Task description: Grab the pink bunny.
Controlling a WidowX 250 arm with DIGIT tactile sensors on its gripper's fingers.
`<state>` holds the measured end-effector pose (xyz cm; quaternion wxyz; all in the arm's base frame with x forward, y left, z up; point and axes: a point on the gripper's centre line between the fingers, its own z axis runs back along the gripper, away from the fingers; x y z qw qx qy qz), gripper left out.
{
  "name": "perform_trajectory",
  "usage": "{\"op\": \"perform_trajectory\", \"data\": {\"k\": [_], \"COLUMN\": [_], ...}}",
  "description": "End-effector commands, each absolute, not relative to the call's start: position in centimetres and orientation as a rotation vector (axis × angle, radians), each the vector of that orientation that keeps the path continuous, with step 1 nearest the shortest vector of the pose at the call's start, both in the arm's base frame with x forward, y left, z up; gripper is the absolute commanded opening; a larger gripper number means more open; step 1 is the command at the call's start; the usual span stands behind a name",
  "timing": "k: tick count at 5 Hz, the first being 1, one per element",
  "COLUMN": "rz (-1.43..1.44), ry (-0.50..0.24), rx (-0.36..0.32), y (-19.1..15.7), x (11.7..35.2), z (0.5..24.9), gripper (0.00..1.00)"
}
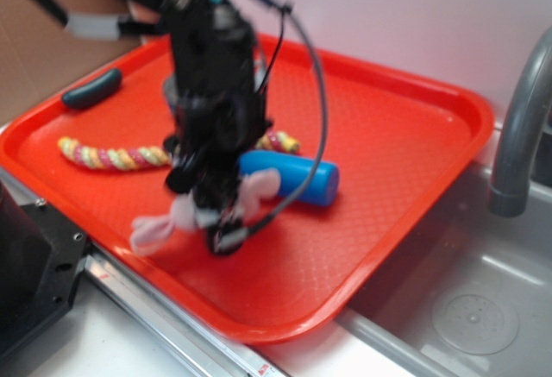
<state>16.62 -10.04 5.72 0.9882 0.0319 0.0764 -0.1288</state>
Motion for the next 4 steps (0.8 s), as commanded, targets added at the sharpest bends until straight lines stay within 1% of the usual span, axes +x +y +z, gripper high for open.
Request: {"op": "perform_trajectory", "data": {"k": [1,2,3,4], "rz": [-0.028,0.019,0.037,-0.055], "ry": [0.048,-0.01,-0.084,-0.031], "rx": [-0.051,-0.056,-0.034,-0.047], "y": [-7.6,-7.3,-7.1,-7.2], "x": [21.3,22.0,21.8,21.8], "z": [16.6,19.6,21.3,21.1], "gripper": [0.0,0.0,0.0,0.0]}}
